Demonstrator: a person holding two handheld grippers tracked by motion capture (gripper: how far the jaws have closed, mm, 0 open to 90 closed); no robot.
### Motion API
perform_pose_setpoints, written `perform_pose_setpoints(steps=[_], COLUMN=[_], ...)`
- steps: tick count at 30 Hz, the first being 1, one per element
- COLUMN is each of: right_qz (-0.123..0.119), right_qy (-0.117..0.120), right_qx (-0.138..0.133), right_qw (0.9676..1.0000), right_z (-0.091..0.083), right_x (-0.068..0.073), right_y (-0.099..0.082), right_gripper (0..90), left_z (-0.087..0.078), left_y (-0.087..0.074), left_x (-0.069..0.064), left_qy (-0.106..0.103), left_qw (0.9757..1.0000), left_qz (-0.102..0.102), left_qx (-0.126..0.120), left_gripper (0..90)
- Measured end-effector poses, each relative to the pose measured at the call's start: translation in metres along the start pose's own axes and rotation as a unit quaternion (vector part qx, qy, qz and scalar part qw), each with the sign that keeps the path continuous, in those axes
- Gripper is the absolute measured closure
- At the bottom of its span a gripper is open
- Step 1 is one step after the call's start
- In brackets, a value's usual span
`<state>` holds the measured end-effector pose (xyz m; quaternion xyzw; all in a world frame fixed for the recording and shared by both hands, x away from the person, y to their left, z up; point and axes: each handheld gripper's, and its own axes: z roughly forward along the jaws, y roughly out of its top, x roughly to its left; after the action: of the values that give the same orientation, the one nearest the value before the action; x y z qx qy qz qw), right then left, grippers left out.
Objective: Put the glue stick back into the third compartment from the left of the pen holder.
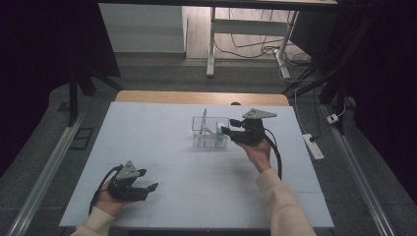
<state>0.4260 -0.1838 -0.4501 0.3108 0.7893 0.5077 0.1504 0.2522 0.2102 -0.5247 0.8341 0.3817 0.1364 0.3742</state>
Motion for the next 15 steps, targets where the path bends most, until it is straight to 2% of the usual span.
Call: perform_pose_setpoints(steps=[8, 15], right_qz=[-0.013, -0.021], right_qy=[0.0, 0.001], right_qx=[0.014, 0.025], right_qw=[0.9998, 0.9995], right_z=[-0.029, -0.059], right_x=[0.007, 0.016], right_y=[-0.021, -0.043], right_gripper=[45.5, 45.5], left_z=[-0.003, -0.006], left_y=[-0.001, -0.001], left_x=[0.0, 0.001], left_qy=[0.002, -0.001], left_qw=[1.0, 0.9999], left_qz=[0.003, -0.002], left_qx=[-0.007, -0.015], left_gripper=[30.4, 30.4])
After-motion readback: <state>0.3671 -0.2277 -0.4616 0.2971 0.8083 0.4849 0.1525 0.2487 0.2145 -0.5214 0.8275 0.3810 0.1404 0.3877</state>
